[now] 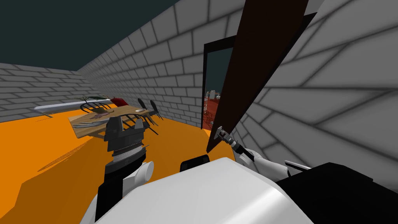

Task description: Pull the door open

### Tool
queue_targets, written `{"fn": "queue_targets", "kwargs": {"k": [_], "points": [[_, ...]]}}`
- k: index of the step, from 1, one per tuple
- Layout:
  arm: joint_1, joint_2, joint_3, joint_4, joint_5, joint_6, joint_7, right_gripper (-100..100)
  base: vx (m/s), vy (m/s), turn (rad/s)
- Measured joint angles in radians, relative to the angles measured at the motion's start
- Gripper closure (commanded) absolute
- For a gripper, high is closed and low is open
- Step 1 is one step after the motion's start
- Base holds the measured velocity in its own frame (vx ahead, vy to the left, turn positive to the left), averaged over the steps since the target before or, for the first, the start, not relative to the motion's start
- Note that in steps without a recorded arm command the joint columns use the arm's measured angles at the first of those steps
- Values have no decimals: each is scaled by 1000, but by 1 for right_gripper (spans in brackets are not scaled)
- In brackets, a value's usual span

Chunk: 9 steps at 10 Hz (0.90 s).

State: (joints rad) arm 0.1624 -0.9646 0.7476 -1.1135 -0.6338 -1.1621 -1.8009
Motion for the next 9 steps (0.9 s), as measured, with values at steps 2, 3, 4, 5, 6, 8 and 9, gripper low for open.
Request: {"fn": "queue_targets", "kwargs": {"k": [2,3,4,5,6,8,9], "points": [[5,0,8,29,4,-40,-11,100,49,31,20],[11,-2,13,44,6,-64,-17,100,41,33,7],[14,-5,17,53,7,-80,-22,100,30,33,21],[20,-9,20,64,8,-97,-29,100,29,28,15],[24,-16,23,71,8,-112,-37,100,32,14,19],[35,-22,30,84,10,-140,-46,100,25,9,18],[40,-22,33,98,12,-160,-50,100,23,13,6]]}}
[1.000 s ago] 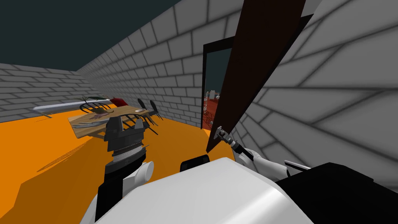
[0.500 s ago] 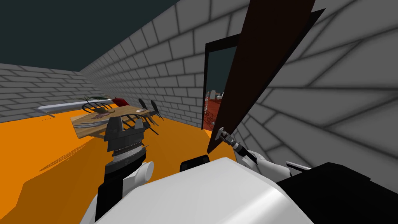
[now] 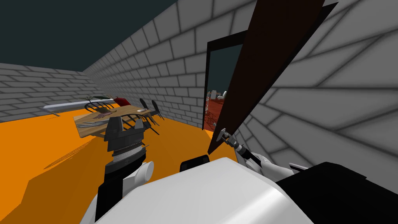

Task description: Pull the door open

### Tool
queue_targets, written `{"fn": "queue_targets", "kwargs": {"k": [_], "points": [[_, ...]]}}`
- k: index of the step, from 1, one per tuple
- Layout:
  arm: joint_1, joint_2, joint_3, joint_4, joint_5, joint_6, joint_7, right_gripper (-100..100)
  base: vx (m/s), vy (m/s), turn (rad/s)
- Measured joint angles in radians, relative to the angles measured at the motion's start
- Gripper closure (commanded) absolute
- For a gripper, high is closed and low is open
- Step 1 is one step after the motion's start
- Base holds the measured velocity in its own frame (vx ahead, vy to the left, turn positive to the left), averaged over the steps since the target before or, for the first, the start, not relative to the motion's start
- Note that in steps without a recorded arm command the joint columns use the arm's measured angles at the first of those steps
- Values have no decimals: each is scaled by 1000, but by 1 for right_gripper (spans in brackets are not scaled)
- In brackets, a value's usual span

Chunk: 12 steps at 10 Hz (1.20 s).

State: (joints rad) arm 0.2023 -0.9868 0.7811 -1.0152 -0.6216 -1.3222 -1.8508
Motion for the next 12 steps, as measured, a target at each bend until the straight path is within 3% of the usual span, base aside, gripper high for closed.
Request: {"fn": "queue_targets", "kwargs": {"k": [2,5,6,8,9,10,12], "points": [[-3,5,7,27,4,-26,-7,100,22,14,8],[10,-4,17,54,7,-70,-25,100,24,12,6],[20,-11,17,40,5,-69,-20,100,0,-6,13],[8,-3,25,81,12,-93,-39,100,11,-1,13],[27,-15,24,58,8,-95,-32,100,26,5,-2],[27,-9,27,71,11,-108,-29,100,15,0,8],[31,-18,32,70,11,-115,-36,100,-7,7,4]]}}
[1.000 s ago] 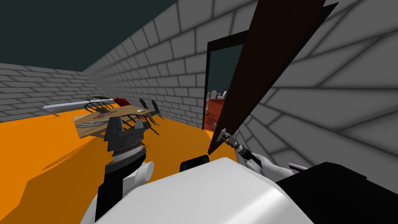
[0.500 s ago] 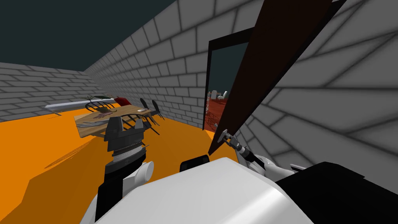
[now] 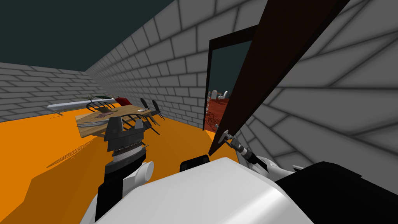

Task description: Pull the door open

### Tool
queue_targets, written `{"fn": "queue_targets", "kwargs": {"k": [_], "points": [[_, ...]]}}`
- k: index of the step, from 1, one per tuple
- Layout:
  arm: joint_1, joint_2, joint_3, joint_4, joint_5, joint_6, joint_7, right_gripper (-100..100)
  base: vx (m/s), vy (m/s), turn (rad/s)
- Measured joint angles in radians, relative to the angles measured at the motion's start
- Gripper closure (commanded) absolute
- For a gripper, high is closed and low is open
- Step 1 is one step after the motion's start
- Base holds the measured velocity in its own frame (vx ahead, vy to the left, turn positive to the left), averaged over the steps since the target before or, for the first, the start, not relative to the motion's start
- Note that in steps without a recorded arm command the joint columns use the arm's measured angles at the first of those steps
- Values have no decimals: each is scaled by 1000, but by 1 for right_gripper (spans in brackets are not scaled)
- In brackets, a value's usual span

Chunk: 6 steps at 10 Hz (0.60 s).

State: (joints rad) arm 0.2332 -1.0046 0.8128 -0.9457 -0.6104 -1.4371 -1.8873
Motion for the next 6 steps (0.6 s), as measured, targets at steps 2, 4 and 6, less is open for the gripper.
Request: {"fn": "queue_targets", "kwargs": {"k": [2,4,6], "points": [[-1,5,4,32,3,-25,-12,100,12,-4,5],[11,-6,11,20,4,-34,-10,100,3,-2,5],[11,-2,14,42,7,-51,-17,100,10,0,5]]}}
